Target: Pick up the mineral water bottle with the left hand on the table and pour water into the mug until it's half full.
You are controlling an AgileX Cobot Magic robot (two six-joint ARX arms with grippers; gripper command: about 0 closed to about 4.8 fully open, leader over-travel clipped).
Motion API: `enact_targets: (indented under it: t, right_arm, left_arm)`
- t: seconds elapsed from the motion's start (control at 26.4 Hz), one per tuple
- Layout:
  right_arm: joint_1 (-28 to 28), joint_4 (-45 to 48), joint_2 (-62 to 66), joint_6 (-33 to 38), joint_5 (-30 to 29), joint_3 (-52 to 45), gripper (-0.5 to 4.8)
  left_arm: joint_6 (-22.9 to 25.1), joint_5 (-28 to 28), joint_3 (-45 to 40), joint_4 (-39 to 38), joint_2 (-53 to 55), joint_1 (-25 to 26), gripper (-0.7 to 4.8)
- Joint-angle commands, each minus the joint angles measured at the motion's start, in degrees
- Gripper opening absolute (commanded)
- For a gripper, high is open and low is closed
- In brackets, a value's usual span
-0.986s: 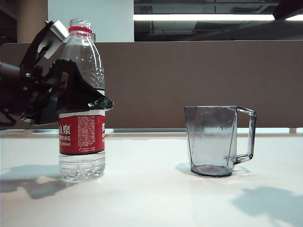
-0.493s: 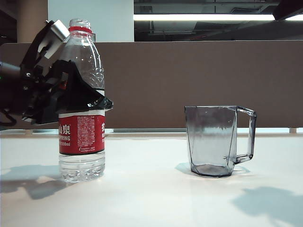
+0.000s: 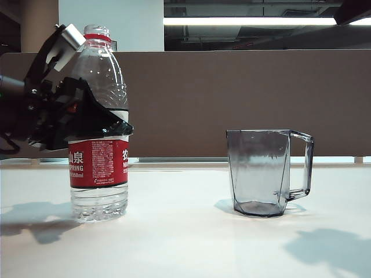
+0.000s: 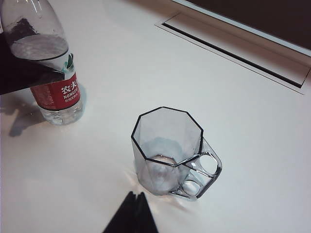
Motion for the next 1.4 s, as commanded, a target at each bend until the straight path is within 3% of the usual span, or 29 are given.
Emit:
enact_targets:
  t: [0.04,0.42,0.64,0.95,1.1,1.4]
  right_arm:
    - [0.0,0.6,-0.1,0.1,-0.3,0.3,-0.05]
    - [0.0,0.6,-0.1,0.1,-0.3,0.3,-0.05]
    - [0.0,0.6,-0.1,0.1,-0.3,0.3,-0.05]
    - [0.0,0.6,-0.1,0.1,-0.3,0.2,-0.05]
    - [0.0,0.6,-0.1,0.1,-0.3,0.3,-0.05]
    - [0.0,0.6,-0.1,0.1,-0.3,0.3,-0.05]
  left_arm:
    - [-0.1,0.0,0.2,0.5,-0.1,0.0,2.72]
    - [-1.4,-2.6,3.5,0.4,-0.1,0.0,2.72]
    - [-0.5,-4.0,10.2,-8.6,-0.1,0.0,2.72]
    - [7.1,-13.8,18.1,-20.2,-0.1,-5.5,2.72]
    - [9.7,-25.7,23.1,-29.1,-0.1,-10.8,2.72]
    - [16.0,-30.5,25.8,-31.3,1.0,-14.7,2.72]
